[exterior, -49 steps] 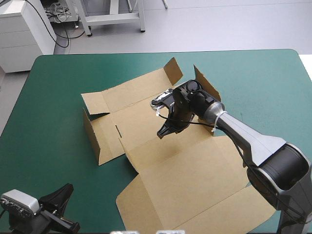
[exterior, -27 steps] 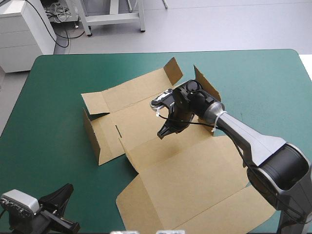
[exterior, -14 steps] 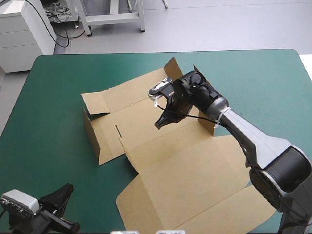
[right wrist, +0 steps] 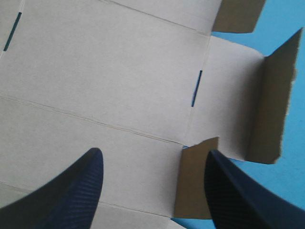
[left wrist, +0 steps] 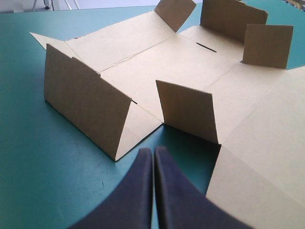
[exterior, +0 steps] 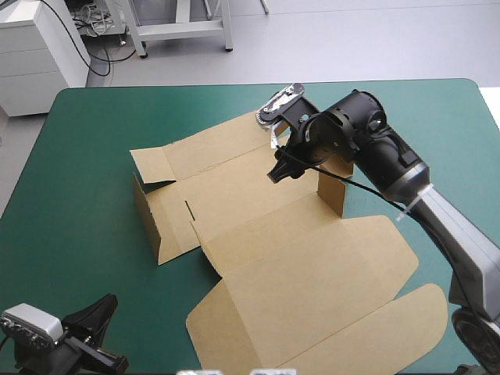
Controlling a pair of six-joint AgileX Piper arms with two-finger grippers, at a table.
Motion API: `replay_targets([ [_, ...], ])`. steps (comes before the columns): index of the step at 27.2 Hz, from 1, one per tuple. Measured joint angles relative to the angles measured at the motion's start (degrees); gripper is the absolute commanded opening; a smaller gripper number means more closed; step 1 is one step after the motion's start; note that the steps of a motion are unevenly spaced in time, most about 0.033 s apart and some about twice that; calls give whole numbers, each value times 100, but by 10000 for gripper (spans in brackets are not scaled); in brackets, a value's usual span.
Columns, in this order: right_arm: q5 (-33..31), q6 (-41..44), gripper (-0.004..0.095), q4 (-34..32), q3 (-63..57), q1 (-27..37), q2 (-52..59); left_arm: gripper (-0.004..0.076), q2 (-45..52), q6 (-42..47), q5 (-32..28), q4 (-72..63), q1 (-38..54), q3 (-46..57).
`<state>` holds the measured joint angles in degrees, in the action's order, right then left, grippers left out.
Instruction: Fold the box
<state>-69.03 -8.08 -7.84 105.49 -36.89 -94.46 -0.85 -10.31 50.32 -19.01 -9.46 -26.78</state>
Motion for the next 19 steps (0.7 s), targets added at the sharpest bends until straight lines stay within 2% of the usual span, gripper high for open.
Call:
replay_targets([
  [10, -46, 120, 586, -841, 6, 21, 690, -8, 0, 0, -17, 0, 0, 0],
  [14, -46, 120, 586, -769, 6, 357, 716, -8, 0, 0, -17, 0, 0, 0],
  [19, -46, 1, 586, -211, 6, 1167, 683, -8, 0, 0, -17, 1, 0, 0],
])
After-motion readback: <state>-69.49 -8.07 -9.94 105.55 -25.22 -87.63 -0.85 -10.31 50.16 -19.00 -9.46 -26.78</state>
